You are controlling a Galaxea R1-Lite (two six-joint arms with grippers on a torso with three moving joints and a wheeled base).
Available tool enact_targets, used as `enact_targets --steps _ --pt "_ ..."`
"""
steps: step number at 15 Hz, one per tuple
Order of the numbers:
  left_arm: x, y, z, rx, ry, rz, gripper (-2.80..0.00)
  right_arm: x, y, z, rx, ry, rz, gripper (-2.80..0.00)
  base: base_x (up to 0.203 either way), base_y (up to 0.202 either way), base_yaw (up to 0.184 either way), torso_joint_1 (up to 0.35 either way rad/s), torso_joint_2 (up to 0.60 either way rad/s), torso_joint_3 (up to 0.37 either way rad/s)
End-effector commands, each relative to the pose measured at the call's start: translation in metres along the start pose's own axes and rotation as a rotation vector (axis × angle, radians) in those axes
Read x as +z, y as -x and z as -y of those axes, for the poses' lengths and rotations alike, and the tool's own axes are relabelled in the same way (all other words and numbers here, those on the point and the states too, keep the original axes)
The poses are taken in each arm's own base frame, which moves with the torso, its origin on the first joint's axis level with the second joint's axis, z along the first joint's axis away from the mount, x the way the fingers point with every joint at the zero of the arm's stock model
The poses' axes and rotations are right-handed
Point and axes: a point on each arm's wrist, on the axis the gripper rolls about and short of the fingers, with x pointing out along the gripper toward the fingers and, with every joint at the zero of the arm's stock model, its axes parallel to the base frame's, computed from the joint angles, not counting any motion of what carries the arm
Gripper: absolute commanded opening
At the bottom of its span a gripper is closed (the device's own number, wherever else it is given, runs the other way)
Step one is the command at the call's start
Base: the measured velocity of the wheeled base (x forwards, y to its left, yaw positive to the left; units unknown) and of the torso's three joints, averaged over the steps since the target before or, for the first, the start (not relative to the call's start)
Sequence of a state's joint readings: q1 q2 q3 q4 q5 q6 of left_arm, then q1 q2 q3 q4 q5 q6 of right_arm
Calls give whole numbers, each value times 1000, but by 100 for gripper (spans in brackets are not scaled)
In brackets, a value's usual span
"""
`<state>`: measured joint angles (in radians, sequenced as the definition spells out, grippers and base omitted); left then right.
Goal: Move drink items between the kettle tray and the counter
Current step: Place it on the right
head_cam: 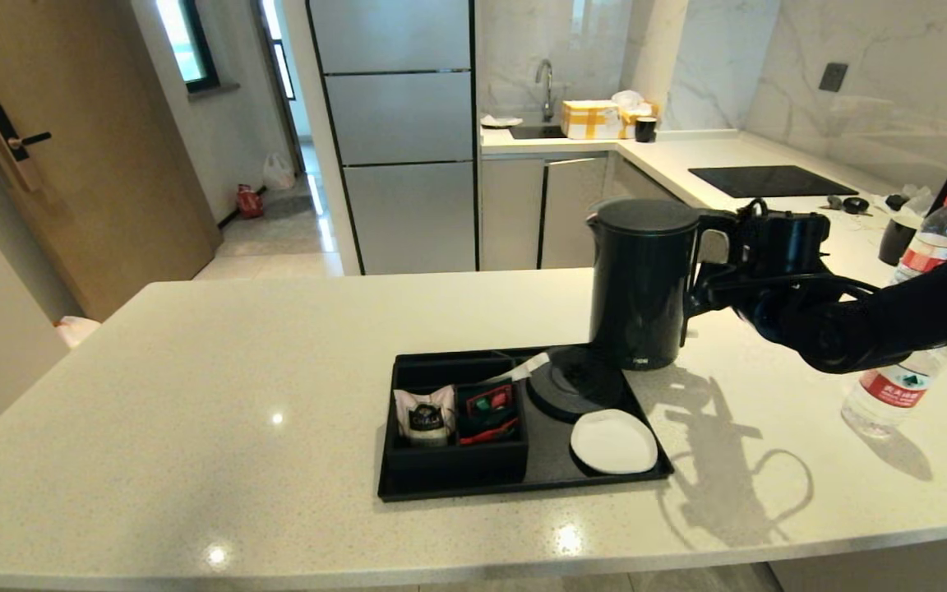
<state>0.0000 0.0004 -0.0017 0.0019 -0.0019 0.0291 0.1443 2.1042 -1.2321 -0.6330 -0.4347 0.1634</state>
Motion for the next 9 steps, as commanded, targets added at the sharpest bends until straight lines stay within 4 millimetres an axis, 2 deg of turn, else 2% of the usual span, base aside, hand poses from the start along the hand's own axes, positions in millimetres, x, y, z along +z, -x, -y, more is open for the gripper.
enact_targets --steps 1,3,4,9 --pt "0 0 0 0 0 1 -280 -5 -10 7 -25 -3 -6 -280 0 0 0 0 0 0" --pt "0 0 0 0 0 1 -280 3 -19 23 -56 -16 3 -280 0 0 0 0 0 0" --pt "0 0 0 0 0 1 -280 3 -20 25 -55 -16 1 -280 0 0 0 0 0 0" --pt "0 0 0 0 0 1 -280 -9 -33 37 -91 -30 -29 -280 0 0 0 0 0 0"
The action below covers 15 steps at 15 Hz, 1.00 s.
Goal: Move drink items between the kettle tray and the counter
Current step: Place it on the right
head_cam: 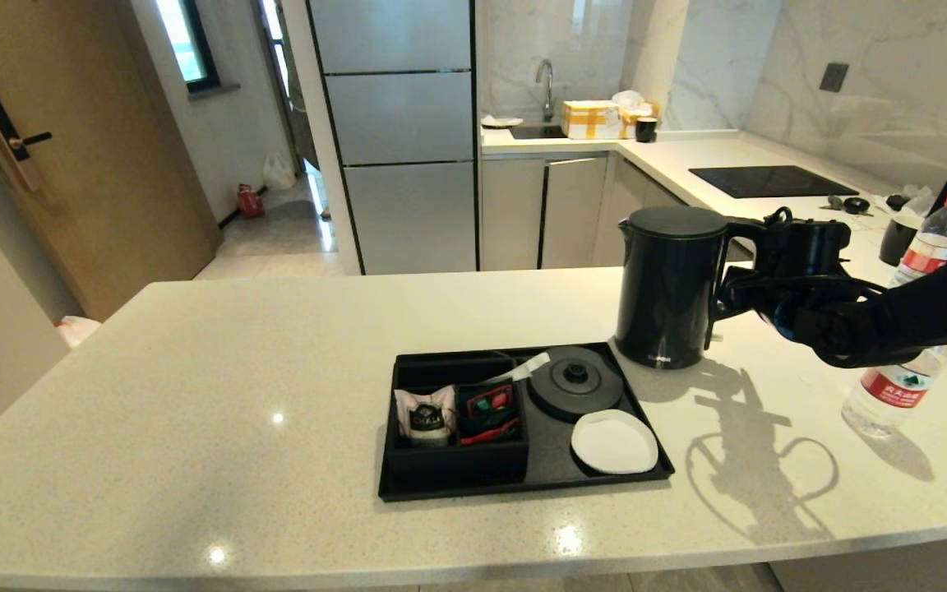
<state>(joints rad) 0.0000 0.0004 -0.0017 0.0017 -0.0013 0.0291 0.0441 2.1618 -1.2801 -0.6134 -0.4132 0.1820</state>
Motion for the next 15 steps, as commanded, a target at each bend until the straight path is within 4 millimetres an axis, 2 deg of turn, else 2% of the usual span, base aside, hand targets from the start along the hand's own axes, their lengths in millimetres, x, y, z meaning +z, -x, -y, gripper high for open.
enact_targets --steps 1,10,11,15 --pt "0 0 0 0 0 0 -280 -6 -6 4 -16 1 -11 -280 0 0 0 0 0 0" --pt "0 0 0 0 0 0 -280 -16 -8 15 -40 15 -54 -280 0 0 0 0 0 0" --pt "0 0 0 0 0 0 -280 -17 -8 15 -41 16 -55 0 0 0 0 0 0 0" --pt "0 0 0 0 0 0 -280 -15 -7 14 -35 15 -52 0 0 0 0 0 0 0"
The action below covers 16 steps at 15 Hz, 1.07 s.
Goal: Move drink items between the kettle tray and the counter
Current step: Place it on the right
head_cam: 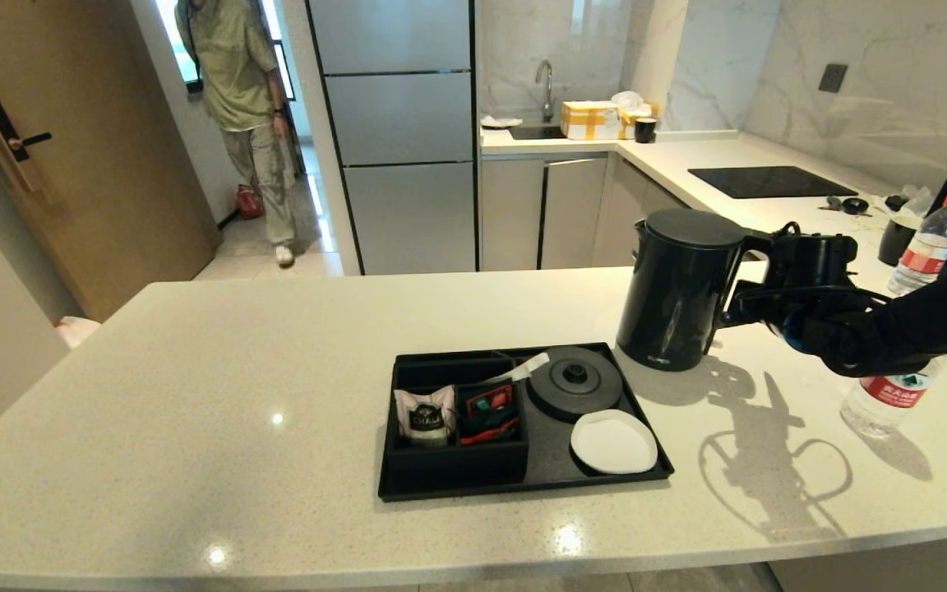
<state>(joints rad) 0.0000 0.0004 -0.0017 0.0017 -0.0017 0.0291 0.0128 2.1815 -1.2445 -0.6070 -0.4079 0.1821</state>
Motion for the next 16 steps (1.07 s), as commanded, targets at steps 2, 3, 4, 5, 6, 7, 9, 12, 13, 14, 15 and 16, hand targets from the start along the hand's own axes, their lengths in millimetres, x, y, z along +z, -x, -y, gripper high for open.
enact_targets --steps 2,3,4,5,6,7,9,12,13,14,15,16 --pt "0 0 0 0 0 0 -280 1 1 0 0 -3 6 0 0 0 0 0 0 0" --pt "0 0 0 0 0 0 -280 2 2 0 0 -4 6 0 0 0 0 0 0 0" --pt "0 0 0 0 0 0 -280 1 3 1 0 -4 3 0 0 0 0 0 0 0" --pt "0 0 0 0 0 0 -280 0 4 1 -1 -4 -1 0 0 0 0 0 0 0" --pt "0 0 0 0 0 0 -280 -1 6 2 1 -3 -4 0 0 0 0 0 0 0" --pt "0 0 0 0 0 0 -280 -1 7 3 3 -3 -5 0 0 0 0 0 0 0" --pt "0 0 0 0 0 0 -280 -1 7 3 4 0 -10 0 0 0 0 0 0 0" --pt "0 0 0 0 0 0 -280 -1 7 3 4 -2 -8 0 0 0 0 0 0 0" --pt "0 0 0 0 0 0 -280 -1 7 3 4 -2 -8 0 0 0 0 0 0 0" --pt "0 0 0 0 0 0 -280 -2 7 3 4 -2 -8 0 0 0 0 0 0 0" --pt "0 0 0 0 0 0 -280 -2 8 3 4 -2 -8 0 0 0 0 0 0 0" --pt "0 0 0 0 0 0 -280 -1 8 3 5 -3 -5 0 0 0 0 0 0 0"
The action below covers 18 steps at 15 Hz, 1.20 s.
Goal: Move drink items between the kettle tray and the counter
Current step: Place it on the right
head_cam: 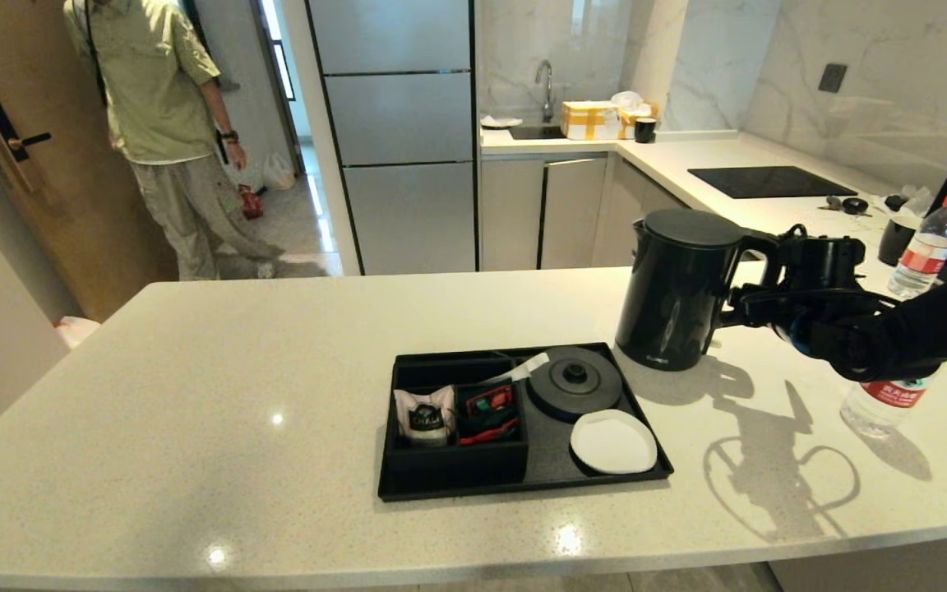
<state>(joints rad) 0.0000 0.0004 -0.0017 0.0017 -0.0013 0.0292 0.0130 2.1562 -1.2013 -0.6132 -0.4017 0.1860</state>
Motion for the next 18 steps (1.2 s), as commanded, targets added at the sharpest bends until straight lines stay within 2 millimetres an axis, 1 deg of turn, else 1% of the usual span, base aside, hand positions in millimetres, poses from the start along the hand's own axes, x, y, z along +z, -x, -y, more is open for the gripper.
enact_targets --steps 1,4,6,10,12,15,18 --pt "0 0 0 0 0 0 -280 2 1 0 1 -4 8 0 0 0 0 0 0 0" --pt "0 0 0 0 0 -1 -280 2 2 0 1 -5 8 0 0 0 0 0 0 0" --pt "0 0 0 0 0 0 -280 7 12 3 5 -11 16 0 0 0 0 0 0 0" --pt "0 0 0 0 0 0 -280 8 31 9 26 -23 -1 0 0 0 0 0 0 0" --pt "0 0 0 0 0 0 -280 5 36 8 45 -18 -11 0 0 0 0 0 0 0" --pt "0 0 0 0 0 0 -280 7 43 6 57 -19 -4 0 0 0 0 0 0 0" --pt "0 0 0 0 0 -1 -280 12 60 9 60 -32 8 0 0 0 0 0 0 0"
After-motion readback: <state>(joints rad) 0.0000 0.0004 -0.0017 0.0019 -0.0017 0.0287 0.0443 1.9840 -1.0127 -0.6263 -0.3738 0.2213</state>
